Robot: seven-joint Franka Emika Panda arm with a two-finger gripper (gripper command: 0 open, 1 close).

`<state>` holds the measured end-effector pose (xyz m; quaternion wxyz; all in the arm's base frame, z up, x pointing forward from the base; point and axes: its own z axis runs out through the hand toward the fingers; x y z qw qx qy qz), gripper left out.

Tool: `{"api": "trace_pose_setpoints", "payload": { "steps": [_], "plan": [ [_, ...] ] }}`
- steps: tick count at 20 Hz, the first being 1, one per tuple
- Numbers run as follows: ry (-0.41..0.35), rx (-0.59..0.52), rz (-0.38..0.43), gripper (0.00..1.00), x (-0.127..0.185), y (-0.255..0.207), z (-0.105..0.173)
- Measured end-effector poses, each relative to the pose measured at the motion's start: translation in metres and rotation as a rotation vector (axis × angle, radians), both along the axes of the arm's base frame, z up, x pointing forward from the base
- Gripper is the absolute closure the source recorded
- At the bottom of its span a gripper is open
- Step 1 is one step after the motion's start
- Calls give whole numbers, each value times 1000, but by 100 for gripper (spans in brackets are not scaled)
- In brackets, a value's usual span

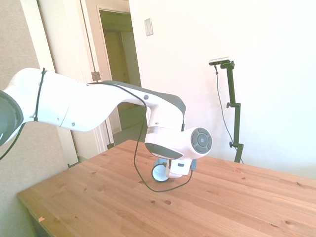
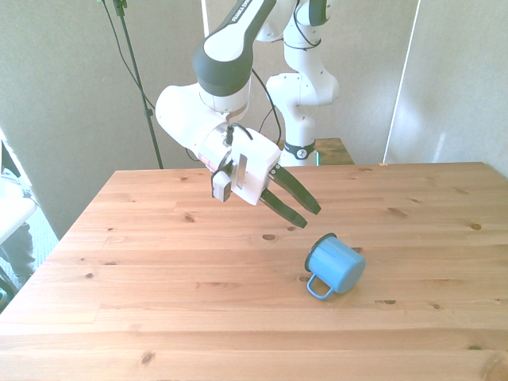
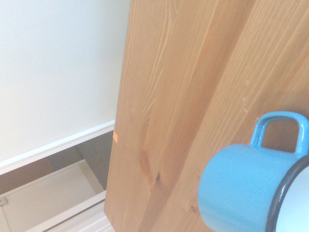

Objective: Flip the mug upright

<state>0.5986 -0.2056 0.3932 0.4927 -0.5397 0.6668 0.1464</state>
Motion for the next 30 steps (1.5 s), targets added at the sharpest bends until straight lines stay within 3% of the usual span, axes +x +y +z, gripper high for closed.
{"api": "trace_pose_setpoints", "payload": {
  "steps": [12,30],
  "plan": [
    [40,-28,-4,0,6,12,-42],
    [-11,-20,5,0,30,23,-51]
  ]
}}
